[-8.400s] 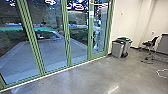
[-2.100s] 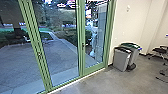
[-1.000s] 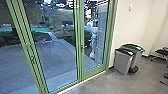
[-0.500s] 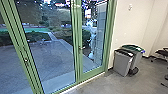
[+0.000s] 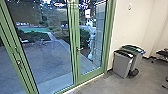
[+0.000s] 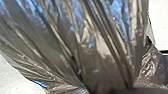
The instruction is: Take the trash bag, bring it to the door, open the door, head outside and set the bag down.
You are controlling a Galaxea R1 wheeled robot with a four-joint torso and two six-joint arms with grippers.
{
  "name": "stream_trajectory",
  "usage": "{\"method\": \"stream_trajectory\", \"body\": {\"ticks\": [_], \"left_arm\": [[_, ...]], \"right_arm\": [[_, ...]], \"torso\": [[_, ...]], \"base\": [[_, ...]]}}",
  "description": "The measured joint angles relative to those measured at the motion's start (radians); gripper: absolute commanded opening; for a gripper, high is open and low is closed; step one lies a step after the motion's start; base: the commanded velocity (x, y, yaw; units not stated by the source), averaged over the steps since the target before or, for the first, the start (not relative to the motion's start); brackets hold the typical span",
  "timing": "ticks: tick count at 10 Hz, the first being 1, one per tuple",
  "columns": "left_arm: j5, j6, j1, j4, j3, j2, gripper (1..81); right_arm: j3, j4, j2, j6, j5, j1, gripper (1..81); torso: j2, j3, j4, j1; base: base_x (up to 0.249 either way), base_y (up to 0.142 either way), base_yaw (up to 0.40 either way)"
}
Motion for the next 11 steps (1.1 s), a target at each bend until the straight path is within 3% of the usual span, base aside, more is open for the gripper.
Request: {"method": "stream_trajectory", "body": {"ticks": [11], "left_arm": [[0.0, 0.0, 0.0, 0.0, 0.0, 0.0, 1.0]], "right_arm": [[0.0, 0.0, 0.001, 0.0, 0.0, 0.0, 81.1]], "torso": [[0.0, 0.0, 0.0, 0.0]], "base": [[0.137, -0.081, 0.0]]}}
